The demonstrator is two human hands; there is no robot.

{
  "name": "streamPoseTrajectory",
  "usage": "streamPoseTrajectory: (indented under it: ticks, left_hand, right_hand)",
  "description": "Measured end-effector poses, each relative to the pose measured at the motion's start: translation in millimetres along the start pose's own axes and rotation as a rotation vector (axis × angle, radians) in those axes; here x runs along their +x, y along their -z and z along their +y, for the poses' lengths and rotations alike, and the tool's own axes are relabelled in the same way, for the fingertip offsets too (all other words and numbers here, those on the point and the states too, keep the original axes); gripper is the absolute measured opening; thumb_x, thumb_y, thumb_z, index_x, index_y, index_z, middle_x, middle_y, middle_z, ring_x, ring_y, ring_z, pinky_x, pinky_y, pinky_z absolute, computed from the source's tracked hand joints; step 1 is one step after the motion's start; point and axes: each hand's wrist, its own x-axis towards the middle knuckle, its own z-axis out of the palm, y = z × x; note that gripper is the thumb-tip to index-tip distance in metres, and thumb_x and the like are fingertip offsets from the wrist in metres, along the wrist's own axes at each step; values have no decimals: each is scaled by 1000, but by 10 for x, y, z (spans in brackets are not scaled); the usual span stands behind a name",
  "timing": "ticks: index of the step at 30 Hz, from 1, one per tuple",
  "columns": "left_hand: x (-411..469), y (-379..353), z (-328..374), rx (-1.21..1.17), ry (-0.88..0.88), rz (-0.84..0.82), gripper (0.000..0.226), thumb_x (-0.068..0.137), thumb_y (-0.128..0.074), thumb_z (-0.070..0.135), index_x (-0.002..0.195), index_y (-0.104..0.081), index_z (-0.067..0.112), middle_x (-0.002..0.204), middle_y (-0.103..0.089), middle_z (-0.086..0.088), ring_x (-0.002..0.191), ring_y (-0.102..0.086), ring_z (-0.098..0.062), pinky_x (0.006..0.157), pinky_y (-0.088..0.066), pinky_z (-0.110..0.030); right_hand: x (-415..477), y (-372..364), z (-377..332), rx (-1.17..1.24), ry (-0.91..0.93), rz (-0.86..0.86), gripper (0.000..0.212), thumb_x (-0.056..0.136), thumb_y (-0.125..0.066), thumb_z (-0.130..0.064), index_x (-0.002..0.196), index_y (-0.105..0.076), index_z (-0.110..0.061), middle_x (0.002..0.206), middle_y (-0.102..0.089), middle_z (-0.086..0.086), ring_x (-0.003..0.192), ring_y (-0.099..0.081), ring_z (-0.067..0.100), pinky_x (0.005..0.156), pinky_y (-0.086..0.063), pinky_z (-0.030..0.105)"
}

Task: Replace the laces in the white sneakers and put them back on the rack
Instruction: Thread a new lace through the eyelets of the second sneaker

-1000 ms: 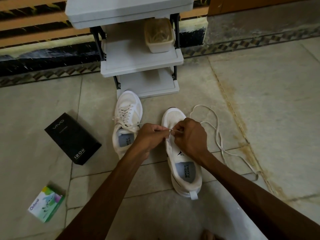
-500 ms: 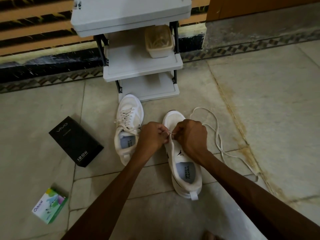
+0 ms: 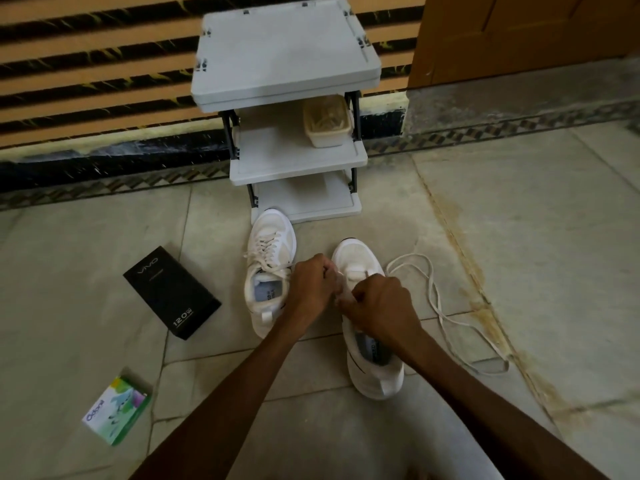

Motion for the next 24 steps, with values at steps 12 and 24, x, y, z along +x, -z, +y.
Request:
streamPoseTrajectory:
  ticks: [12,24]
  left_hand:
    - [436,978,537,-1006,138,-63,15,97,-43,1,88,-54,6,71,-66,-7,59,-65,-16,61,-58,-31]
    - [135,777,550,-636,49,-241,24,88,-45,-8,78,-63,4,81,-61,-8,78,-56,-16,83,-46,-35]
  right_hand:
    - [63,-86,168,218,-51,50,35,79,-75,-29,67,-65,2,57,-59,10,48,-51,13,50,-45,26]
    - [13,-154,181,225,-16,120,36,83,-71,-31,62,-63,-3,53,-59,6,48,-57,17,46,-43,19]
